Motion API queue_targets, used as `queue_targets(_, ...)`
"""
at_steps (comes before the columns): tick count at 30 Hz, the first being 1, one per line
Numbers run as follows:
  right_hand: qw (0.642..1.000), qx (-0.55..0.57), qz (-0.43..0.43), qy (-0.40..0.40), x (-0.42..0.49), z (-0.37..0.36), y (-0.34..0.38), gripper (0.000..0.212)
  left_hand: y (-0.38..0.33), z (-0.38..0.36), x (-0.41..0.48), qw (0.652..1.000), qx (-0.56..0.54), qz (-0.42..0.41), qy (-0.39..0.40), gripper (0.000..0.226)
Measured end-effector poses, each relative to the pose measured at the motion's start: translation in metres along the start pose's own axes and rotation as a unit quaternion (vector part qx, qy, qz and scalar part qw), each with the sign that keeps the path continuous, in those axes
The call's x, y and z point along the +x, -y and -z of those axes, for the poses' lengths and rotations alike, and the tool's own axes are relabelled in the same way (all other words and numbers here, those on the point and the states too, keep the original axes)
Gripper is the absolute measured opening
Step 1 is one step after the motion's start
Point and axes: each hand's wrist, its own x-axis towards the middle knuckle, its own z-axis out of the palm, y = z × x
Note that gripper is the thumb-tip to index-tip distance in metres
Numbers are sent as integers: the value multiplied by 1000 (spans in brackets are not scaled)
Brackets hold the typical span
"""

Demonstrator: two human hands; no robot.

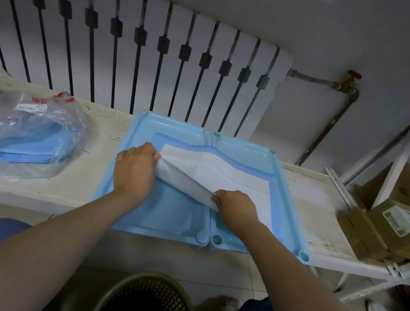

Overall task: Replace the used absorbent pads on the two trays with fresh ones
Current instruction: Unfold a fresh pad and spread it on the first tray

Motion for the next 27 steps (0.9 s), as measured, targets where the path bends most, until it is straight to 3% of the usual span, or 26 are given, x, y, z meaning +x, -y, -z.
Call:
queue_targets(4, 999, -25, -30, -21, -6, -2, -15, 26, -3, -8, -5, 998, 48, 41, -7, 19)
queue_targets(6, 998, -30, -32, -42, -6, -1, -15, 22, -14, -12, -9, 999, 32, -23, 7, 30)
queue_targets(9, 998, -28, -11, -61, -6, 0, -13, 26, -45, -16, -15, 974, 17, -171, 146, 59)
queue_targets(10, 997, -28, 0, -67, -4, 0, -10, 26, -53, -19, -17, 958, 42, -211, 189, 62)
queue_targets(12, 997, -31, 17, -74, -7, -2, -13, 27, -69, -26, -21, 937, 83, -250, 229, 44)
queue_targets(14, 996, -52, 25, -73, -13, -4, -19, 28, -75, -31, -22, 942, 95, -233, 223, 29)
queue_targets(17, 995, -94, -8, -39, -27, -4, -39, 24, -76, -33, -20, 947, 120, -217, 202, 34)
queue_targets(21, 988, -105, -107, 36, -45, -6, -74, 27, -67, -33, -14, 956, 117, -177, 204, 36)
queue_targets(27, 962, -69, -258, 64, -63, 0, -99, 25, -65, -38, -11, 971, 82, -137, 178, 38)
